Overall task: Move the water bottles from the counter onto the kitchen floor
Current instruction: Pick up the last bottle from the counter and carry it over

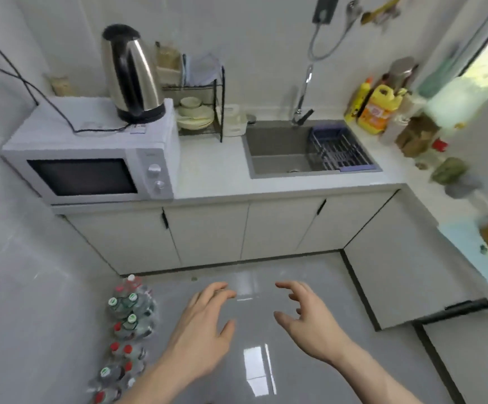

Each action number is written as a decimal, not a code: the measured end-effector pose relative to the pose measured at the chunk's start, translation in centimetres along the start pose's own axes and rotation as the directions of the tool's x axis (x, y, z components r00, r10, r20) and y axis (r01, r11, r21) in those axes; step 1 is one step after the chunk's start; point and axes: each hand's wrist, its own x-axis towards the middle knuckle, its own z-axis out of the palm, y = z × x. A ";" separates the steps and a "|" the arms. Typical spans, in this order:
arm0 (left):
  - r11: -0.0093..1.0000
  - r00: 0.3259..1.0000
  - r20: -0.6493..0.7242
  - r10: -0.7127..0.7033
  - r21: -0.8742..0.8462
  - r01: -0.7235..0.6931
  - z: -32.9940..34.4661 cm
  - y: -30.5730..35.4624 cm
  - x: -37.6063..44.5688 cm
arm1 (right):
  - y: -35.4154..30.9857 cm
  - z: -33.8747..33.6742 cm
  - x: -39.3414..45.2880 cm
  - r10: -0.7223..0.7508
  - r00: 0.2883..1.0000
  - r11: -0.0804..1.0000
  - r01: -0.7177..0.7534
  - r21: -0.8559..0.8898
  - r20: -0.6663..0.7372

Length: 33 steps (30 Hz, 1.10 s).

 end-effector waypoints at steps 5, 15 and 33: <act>0.956 0.954 0.065 0.291 0.010 -0.293 3.2 12.8 4.0 | 6.5 -9.4 -7.1 0.069 0.963 0.994 -0.046 0.096 -0.259; 0.775 0.763 0.168 0.624 -0.005 -0.632 16.0 39.8 5.4 | 23.0 -26.0 -24.3 0.246 0.808 0.967 -0.165 0.195 -0.535; 0.290 0.174 0.384 0.907 -0.269 -0.918 37.4 75.0 5.3 | 44.3 -40.5 -45.8 0.600 0.244 0.795 -0.280 0.537 -0.762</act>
